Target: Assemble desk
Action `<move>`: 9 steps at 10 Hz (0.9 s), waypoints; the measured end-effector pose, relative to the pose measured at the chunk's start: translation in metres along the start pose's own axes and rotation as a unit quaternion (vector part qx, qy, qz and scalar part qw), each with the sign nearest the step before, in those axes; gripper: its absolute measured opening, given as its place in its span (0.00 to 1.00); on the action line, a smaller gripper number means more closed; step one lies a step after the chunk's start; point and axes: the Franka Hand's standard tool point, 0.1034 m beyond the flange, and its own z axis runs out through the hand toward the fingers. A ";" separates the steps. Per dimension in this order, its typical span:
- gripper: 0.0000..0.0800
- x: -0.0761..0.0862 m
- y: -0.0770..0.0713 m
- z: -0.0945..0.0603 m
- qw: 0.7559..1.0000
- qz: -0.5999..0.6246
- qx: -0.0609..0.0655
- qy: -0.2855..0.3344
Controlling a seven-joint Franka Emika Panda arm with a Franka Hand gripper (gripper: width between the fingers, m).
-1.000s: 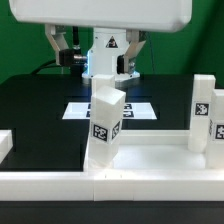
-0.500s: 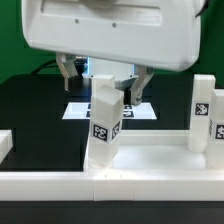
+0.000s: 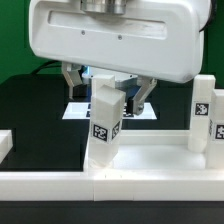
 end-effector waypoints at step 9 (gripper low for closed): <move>0.37 -0.010 0.022 -0.002 0.950 0.310 0.012 0.031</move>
Offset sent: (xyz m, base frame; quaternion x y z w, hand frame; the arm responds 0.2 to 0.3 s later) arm 0.0000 0.0000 0.0000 0.0000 0.0000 0.0000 1.0000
